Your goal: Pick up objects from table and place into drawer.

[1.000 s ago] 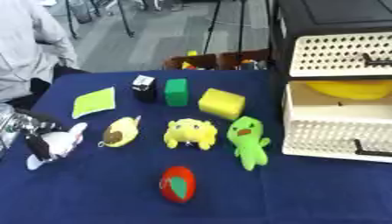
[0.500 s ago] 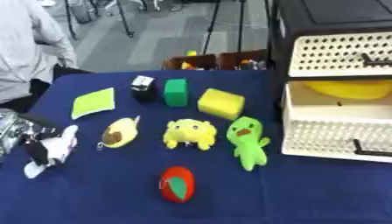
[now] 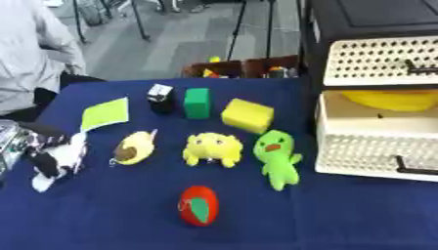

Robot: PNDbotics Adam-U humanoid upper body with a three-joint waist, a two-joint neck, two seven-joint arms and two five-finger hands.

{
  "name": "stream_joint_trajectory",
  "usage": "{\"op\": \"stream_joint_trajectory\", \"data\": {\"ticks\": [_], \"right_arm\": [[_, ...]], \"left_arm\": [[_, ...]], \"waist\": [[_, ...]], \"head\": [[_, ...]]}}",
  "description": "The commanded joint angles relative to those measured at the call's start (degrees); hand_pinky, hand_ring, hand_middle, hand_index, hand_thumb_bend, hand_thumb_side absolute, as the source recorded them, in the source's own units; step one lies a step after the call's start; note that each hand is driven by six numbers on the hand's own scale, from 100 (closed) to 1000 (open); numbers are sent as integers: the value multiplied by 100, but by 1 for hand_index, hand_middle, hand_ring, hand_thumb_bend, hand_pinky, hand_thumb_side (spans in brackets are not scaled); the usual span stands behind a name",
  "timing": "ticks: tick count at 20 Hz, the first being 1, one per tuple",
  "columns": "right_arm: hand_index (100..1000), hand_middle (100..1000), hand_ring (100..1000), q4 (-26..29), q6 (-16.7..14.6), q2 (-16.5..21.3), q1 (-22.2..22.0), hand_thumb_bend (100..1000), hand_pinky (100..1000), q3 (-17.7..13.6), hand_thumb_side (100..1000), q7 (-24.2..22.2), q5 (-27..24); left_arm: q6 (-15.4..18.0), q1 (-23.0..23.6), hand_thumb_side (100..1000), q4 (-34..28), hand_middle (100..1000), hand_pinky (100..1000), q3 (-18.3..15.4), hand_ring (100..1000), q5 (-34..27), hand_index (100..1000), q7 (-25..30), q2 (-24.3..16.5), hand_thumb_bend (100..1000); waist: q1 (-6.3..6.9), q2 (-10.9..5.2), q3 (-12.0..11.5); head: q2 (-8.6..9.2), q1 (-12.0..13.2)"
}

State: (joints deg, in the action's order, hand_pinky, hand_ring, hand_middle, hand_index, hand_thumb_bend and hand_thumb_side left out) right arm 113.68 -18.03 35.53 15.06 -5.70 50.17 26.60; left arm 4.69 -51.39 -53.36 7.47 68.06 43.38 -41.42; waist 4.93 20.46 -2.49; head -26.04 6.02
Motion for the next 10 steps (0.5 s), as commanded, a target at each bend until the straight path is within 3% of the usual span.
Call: {"op": "stream_joint_trajectory", "data": {"ticks": [1, 10], "right_arm": [[807, 566, 659, 91, -64, 73, 16, 100, 472, -47, 765, 44, -20], [807, 567, 660, 91, -61, 78, -16, 100, 467, -65, 764, 40, -50]], "left_arm": [[5, -58, 298, -270, 608, 373, -18, 597, 112, 763, 5, -306, 140], [-144, -92, 306, -866, 572, 325, -177, 567, -176, 768, 74, -371, 104]], "waist": [[-6, -161, -17], [0, -218, -71]], "head": [[19, 15], [-19, -55]]}}
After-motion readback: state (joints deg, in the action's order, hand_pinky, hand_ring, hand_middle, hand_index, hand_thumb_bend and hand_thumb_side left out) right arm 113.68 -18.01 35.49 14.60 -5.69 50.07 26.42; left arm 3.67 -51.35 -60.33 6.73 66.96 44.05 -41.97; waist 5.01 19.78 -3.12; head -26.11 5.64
